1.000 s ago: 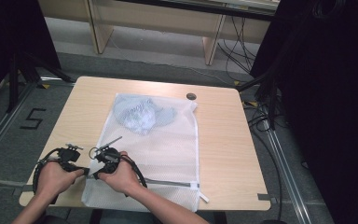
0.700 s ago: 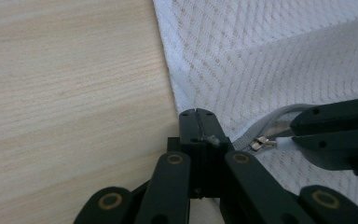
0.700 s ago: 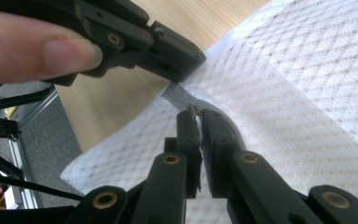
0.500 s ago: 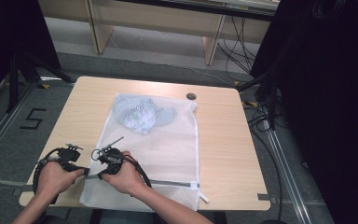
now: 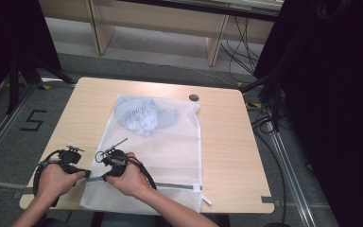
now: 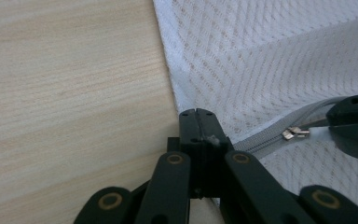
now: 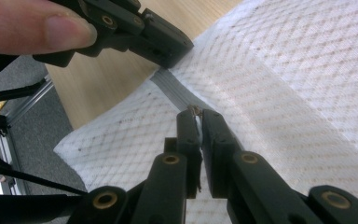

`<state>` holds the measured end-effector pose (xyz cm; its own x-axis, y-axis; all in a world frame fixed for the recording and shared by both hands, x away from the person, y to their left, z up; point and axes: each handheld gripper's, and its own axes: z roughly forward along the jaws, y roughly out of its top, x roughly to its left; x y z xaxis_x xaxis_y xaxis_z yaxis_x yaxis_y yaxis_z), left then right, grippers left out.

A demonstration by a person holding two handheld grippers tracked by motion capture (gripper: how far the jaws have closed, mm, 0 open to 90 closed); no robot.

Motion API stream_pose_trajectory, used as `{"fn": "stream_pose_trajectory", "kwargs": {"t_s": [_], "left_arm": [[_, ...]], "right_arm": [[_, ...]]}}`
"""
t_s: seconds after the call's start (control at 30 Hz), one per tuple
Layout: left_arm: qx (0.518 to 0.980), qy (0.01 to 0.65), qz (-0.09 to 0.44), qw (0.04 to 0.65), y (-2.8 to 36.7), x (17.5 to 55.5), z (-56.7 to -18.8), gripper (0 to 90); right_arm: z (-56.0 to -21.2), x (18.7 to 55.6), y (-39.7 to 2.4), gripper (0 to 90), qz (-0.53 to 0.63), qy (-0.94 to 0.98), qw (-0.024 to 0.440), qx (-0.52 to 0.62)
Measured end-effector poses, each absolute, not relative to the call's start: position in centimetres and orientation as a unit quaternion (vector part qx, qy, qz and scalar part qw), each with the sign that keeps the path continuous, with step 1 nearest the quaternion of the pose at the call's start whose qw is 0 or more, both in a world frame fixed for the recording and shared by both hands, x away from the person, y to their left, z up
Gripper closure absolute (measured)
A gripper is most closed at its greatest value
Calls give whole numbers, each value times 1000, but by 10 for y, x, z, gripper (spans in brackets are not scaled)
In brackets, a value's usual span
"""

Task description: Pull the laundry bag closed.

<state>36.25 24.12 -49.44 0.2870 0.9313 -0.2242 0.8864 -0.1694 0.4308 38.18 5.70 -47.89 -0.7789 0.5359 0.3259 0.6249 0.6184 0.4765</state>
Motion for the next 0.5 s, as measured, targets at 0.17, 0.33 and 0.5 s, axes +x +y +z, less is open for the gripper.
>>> {"fn": "stream_pose_trajectory", "kwargs": {"t_s": [0.17, 0.33, 0.5], "left_arm": [[763, 596, 46, 247, 241, 362, -494, 900], [767, 594, 39, 240, 241, 363, -493, 900], [762, 597, 47, 248, 240, 362, -494, 900]], "right_arm": [[-476, 381, 54, 871, -287, -896, 73, -332], [-475, 381, 53, 871, -284, -897, 71, -331], [-474, 380, 52, 871, -282, -898, 72, -331]]}}
